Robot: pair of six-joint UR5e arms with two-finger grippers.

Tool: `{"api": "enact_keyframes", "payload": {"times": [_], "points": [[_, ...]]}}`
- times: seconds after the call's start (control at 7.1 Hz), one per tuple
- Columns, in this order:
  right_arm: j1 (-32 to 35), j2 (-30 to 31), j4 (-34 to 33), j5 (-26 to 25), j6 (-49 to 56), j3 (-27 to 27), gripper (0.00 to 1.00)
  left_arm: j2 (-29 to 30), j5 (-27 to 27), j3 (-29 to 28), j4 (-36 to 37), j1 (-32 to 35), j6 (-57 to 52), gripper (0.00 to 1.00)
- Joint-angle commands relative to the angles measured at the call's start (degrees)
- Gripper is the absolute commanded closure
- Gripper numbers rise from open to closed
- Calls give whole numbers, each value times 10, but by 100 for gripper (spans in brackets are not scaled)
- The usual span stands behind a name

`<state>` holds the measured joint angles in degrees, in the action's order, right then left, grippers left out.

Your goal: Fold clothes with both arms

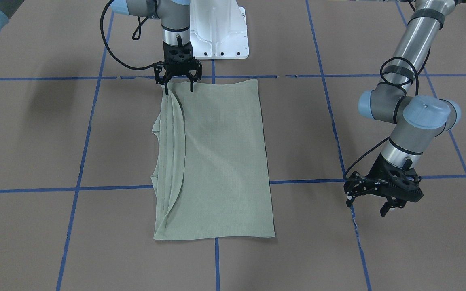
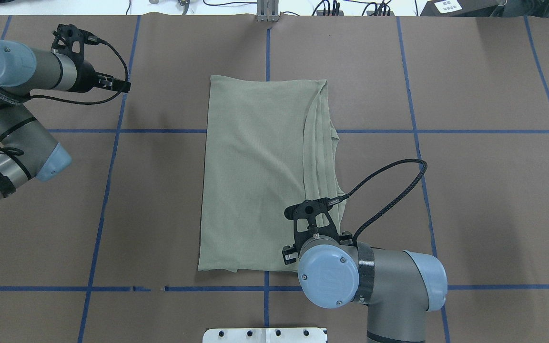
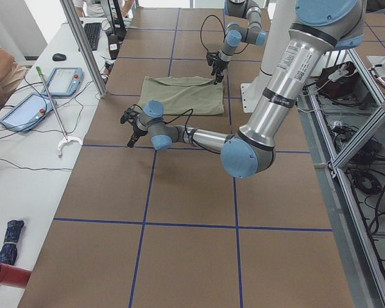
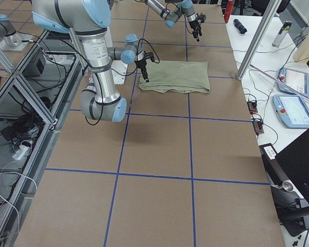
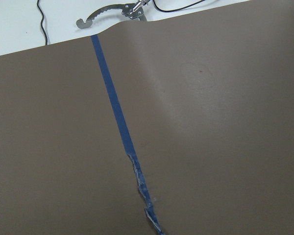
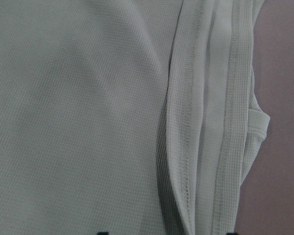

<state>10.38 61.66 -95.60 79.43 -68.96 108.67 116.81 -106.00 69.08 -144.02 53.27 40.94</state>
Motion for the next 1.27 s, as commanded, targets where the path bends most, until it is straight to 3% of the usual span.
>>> {"api": "enact_keyframes", "payload": {"times": [0.0,0.28,0.84,1.13], "points": [[2,0,41,1,29,-25,49,0,0,0,0,-2,0,0],[14,1,38,36,33,-20,98,0,0,-1,0,-2,0,0],[25,6,37,37,32,-14,100,0,2,-1,-1,-9,11,0],[28,66,37,33,22,35,100,-13,4,-3,-28,-15,11,0]]}}
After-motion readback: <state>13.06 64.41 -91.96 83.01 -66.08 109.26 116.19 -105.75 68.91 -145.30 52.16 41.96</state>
